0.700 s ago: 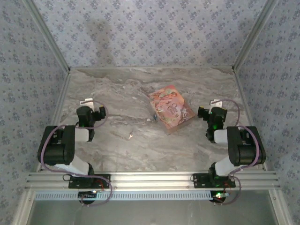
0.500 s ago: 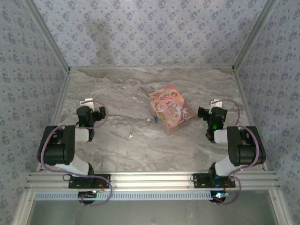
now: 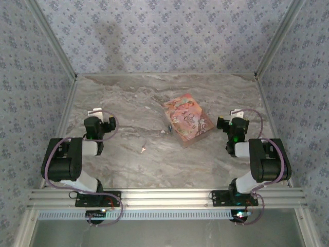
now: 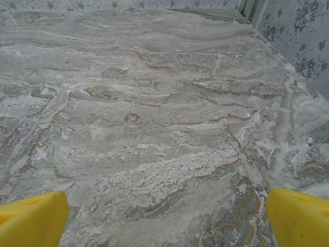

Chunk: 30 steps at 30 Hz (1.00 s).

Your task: Unlock a padlock with a key

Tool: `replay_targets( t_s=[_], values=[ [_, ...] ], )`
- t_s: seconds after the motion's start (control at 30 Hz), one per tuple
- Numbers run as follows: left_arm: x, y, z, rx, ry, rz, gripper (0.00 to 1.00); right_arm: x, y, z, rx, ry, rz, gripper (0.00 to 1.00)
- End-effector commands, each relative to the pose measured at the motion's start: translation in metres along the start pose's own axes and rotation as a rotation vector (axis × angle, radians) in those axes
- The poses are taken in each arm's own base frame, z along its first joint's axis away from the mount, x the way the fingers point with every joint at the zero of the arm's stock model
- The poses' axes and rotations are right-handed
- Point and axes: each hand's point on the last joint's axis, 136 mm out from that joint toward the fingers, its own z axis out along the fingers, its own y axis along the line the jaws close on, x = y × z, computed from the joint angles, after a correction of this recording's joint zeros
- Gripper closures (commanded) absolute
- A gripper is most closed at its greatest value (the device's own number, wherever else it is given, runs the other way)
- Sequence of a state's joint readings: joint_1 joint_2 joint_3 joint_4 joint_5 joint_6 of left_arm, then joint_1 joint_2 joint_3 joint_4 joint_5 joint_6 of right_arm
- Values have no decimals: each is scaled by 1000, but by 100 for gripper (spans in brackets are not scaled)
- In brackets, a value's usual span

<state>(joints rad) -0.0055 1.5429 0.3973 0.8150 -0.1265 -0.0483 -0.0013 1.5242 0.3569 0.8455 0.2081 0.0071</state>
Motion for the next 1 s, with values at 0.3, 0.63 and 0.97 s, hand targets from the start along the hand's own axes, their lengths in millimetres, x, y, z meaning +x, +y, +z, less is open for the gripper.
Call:
replay_targets(
  t_s=[0.3, 0.63, 0.97],
  values=[
    [-71, -12, -20, 79, 30, -74, 2, -60, -27, -44, 87, -64, 142, 0],
    [-119, -133, -17, 573, 251, -340, 2, -43, -12, -102, -117, 238, 685, 0],
    [-98, -287, 8, 787, 516, -177, 9, -3, 51, -131, -368, 443, 721, 2]
  ],
)
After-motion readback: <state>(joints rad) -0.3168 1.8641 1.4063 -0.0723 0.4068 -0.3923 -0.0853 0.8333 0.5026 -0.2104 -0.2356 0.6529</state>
